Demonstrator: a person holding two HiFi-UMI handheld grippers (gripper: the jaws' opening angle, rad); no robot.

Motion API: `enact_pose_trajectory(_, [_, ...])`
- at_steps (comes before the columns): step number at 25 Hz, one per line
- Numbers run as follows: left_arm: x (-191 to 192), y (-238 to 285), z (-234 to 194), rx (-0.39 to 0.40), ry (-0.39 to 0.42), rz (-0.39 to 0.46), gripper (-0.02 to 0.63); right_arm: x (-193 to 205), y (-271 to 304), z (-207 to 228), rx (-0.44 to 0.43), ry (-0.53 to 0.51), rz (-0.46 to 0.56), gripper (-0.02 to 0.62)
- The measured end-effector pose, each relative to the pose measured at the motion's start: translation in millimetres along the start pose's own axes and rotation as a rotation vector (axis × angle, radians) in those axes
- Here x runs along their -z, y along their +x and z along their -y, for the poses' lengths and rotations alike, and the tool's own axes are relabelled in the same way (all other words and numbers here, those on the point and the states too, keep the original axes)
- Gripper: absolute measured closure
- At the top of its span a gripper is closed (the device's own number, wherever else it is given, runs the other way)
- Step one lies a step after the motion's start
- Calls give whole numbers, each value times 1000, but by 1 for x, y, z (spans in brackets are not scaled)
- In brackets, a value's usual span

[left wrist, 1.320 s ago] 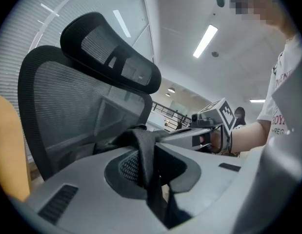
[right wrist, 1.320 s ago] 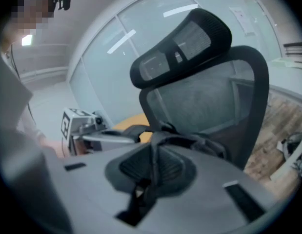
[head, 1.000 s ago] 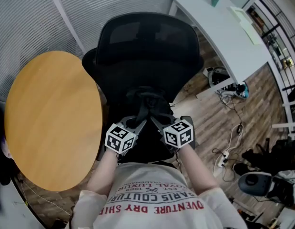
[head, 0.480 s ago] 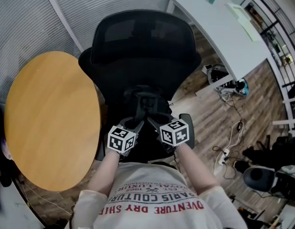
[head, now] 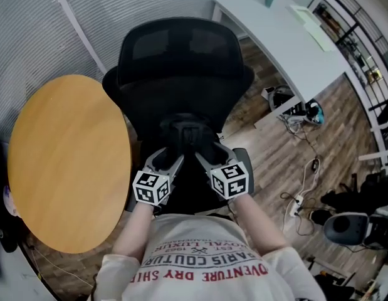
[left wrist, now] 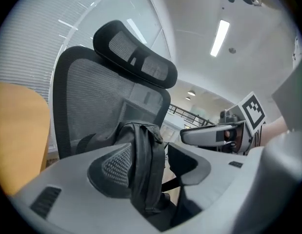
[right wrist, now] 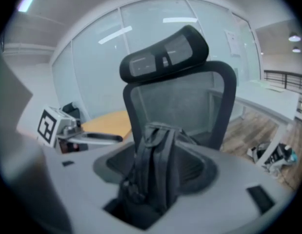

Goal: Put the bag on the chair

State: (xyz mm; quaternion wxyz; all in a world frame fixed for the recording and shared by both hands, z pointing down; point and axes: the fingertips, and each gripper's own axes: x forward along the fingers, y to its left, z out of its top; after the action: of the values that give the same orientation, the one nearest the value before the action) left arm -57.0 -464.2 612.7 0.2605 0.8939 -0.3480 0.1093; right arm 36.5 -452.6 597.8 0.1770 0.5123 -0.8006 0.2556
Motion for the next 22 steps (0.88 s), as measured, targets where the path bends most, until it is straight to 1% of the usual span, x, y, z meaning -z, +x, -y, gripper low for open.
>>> enact_pose_trajectory(2, [-6,-11,4,-18,19,10,357,-14,-14,-8,-8,-36,46,334])
enact_pose_trajectory(3, [-10,-16,6,-26,29,15,374,-21,-21,-13,-14,-56,67,336])
enact_pose_trajectory(4, [-16,-22,8,-30,38,26,415,-27,-28,-17,-18,-72,88,354])
enact_pose_trajectory(5, [-22,-27,12,-29,46,43,452,-34,-35,-21,-15,-83,110,434])
enact_pose_trajectory(6, [-31,-33,17,-25,56,64,505,-42,-41,-24,-9,-93,133,525])
enact_pose_trajectory(7, [-40,-38,22,-19,70,88,547,-49,-46,-28,-5,-107,156,543])
enact_pose_trajectory(9, [-60,-49,32,-19,124,141,565,-62,-57,-36,-5,-154,206,555])
enact_pose_trajectory(12, [-87,-64,50,-30,242,204,574,-79,-75,-50,1,-236,286,561])
enact_pose_trajectory(14, [-105,-73,63,-14,299,238,574,-90,-85,-57,-2,-263,326,565])
enact_pose_trajectory(18, [-142,-87,86,29,353,321,574,-111,-98,-67,-16,-312,388,567])
enact_pose_trajectory(20, [-157,-97,93,31,376,365,574,-115,-102,-70,-24,-323,401,566])
enact_pose_trajectory(22, [-168,-106,97,28,398,388,574,-117,-105,-73,-27,-325,408,568])
